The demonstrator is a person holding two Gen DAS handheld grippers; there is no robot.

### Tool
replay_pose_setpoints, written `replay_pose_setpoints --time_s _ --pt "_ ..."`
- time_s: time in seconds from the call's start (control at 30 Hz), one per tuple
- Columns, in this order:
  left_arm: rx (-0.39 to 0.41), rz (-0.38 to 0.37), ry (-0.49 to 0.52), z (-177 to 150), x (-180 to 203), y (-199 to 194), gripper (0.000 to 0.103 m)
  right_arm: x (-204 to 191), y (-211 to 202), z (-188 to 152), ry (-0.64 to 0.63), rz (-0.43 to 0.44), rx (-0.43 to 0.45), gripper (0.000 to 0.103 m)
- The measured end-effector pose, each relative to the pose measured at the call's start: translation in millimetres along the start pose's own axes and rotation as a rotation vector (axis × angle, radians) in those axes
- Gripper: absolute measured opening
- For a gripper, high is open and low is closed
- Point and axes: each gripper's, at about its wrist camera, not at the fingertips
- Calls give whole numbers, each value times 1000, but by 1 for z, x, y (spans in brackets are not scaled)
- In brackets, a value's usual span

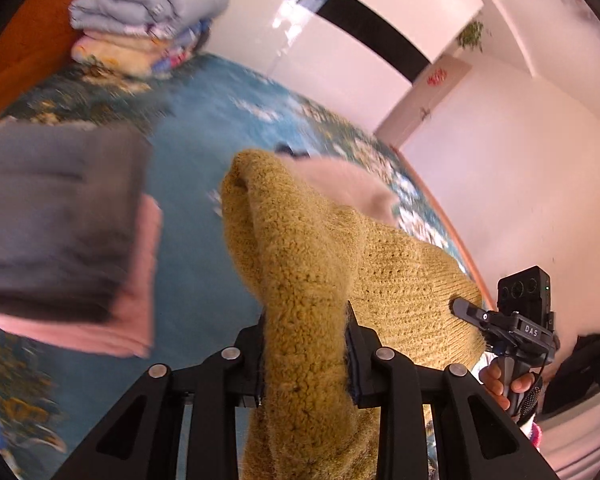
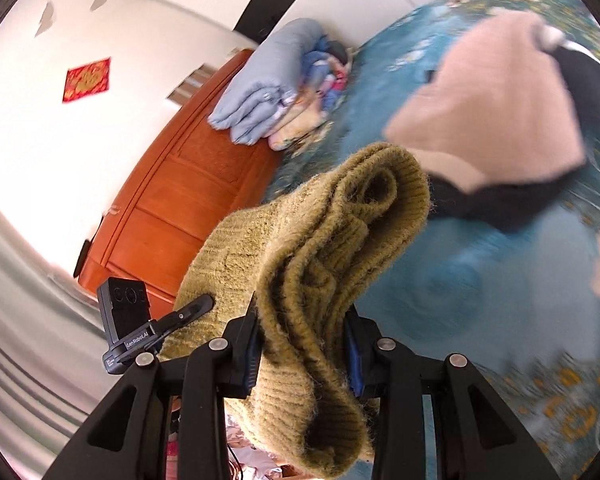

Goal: Fold clothes
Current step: 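Lift the folded sweater with both grippers and carry it to the clothes stack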

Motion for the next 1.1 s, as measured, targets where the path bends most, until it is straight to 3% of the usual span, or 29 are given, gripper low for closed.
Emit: replay_pose_setpoints --time_s 0.37,0.57,0.87,1.1 --pt "112 131 -75 51 -138 -114 31 -140 159 35 -156 14 -101 36" --pt "111 189 -150 67 -214 -130 31 -177 247 41 -168 -26 -120 36" --pt "53 193 -202 57 -283 -107 31 -157 307 37 -146 -97 -110 36" --pt "59 154 -254 38 -311 -95 32 -122 314 38 -52 -100 -113 37"
Point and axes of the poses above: each gripper's, at about its wrist camera, not at the fingertips, and y roughly the way its jaws point, x to its right, z to its top, and after that the axes turned 13 degrees about y, right-handed
